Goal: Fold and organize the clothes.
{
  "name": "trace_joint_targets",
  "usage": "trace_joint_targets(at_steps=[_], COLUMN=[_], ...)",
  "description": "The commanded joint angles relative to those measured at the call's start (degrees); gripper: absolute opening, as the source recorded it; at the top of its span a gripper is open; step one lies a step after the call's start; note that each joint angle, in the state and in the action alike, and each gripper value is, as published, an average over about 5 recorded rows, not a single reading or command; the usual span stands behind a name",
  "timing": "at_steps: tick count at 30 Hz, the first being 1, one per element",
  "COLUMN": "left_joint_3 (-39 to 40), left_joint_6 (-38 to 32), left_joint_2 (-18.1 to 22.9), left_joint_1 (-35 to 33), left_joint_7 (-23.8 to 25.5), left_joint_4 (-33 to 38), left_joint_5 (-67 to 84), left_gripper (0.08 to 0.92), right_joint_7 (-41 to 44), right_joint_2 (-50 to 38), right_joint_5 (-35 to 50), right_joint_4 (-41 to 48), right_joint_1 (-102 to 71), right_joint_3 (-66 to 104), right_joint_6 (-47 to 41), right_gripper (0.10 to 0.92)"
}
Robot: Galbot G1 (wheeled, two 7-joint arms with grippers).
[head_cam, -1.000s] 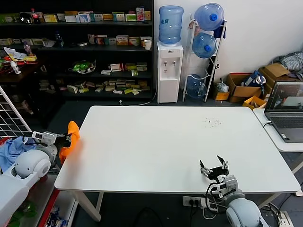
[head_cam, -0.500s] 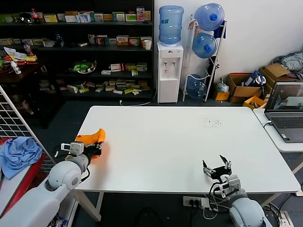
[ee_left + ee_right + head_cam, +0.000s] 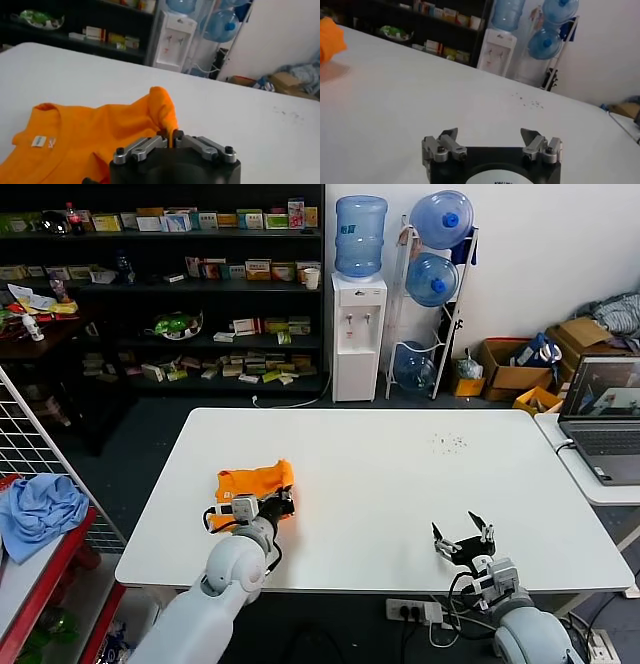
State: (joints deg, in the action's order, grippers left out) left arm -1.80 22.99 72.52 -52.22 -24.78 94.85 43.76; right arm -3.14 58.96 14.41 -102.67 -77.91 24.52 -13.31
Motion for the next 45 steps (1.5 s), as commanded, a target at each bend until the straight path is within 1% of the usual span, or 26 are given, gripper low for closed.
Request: trace_joint_targets(at_steps=[1, 4, 6, 9, 12, 15, 19, 21, 23, 24, 27, 30, 35, 40, 45], left_joint_3=[2.9, 4.6, 5.1, 5.0, 4.7, 4.7, 3.8, 1.9, -0.2, -1.3, -4.9, -8.2, -11.8, -16.0, -17.7], left_joint_6=[-9.0, -12.0, -14.8, -18.7, -21.3, -23.1, -27.6, -28.5, -29.8, -30.8, -34.3, -34.8, -31.8, -28.3, -26.9], left_joint_2=[18.9, 19.8, 20.2, 20.1, 18.0, 12.8, 2.2, -3.3, -7.6, -9.2, -12.1, -13.9, -15.3, -13.4, -11.3], left_joint_1=[0.2, -0.6, -1.1, -1.6, -2.0, -2.5, -5.0, -7.5, -10.3, -11.6, -14.6, -16.9, -20.5, -23.7, -24.8], left_joint_7=[-1.5, -0.1, 1.2, 3.8, 6.1, 8.4, 12.6, 14.7, 16.4, 17.2, 18.6, 18.5, 18.4, 20.8, 21.6], left_joint_4=[-7.8, -7.6, -7.4, -6.5, -5.1, -3.8, -3.2, -2.6, -1.9, -1.6, -0.7, 1.1, 3.2, 4.6, 5.0], left_joint_5=[-2.1, -0.4, 0.9, 3.0, 3.3, 0.5, -8.4, -12.7, -17.4, -19.9, -26.7, -29.5, -28.9, -31.3, -32.8], left_gripper=[0.135, 0.135, 0.151, 0.218, 0.304, 0.390, 0.503, 0.564, 0.624, 0.650, 0.737, 0.800, 0.822, 0.823, 0.823], right_joint_7=[0.4, 0.1, -0.1, -0.1, -0.1, -0.1, -0.1, -0.1, -0.2, -0.2, 0.0, 0.3, 1.5, 5.0, 6.4], right_joint_2=[-0.8, -0.7, -0.7, -0.9, -1.0, -0.7, 0.1, 0.8, 1.6, 1.9, 3.1, 4.1, 6.0, 9.4, 11.8], right_joint_5=[0.5, 0.6, 0.8, 1.1, 1.4, 1.7, 1.6, 1.6, 1.7, 1.8, 1.8, 1.6, -0.2, -1.9, -1.8], right_joint_4=[-0.7, -0.3, -0.2, -0.3, -0.5, -0.6, 0.0, 0.4, 0.9, 1.1, 1.3, 1.0, 1.1, 0.8, -0.6], right_joint_1=[-1.2, -1.0, -0.8, -0.8, -1.0, -1.4, -1.4, -1.1, -0.5, -0.2, 0.4, 0.6, 1.0, 1.7, 1.4], right_joint_3=[1.2, 1.2, 1.2, 1.2, 1.4, 1.7, 2.1, 2.2, 2.4, 2.4, 2.4, 2.4, 3.4, 6.3, 8.0], right_joint_6=[0.8, 0.6, 0.4, 0.4, 0.7, 1.6, 4.0, 5.2, 6.3, 6.8, 8.6, 10.2, 10.9, 8.6, 5.6], right_gripper=[0.823, 0.823, 0.823, 0.823, 0.823, 0.823, 0.823, 0.823, 0.823, 0.823, 0.823, 0.823, 0.823, 0.823, 0.823])
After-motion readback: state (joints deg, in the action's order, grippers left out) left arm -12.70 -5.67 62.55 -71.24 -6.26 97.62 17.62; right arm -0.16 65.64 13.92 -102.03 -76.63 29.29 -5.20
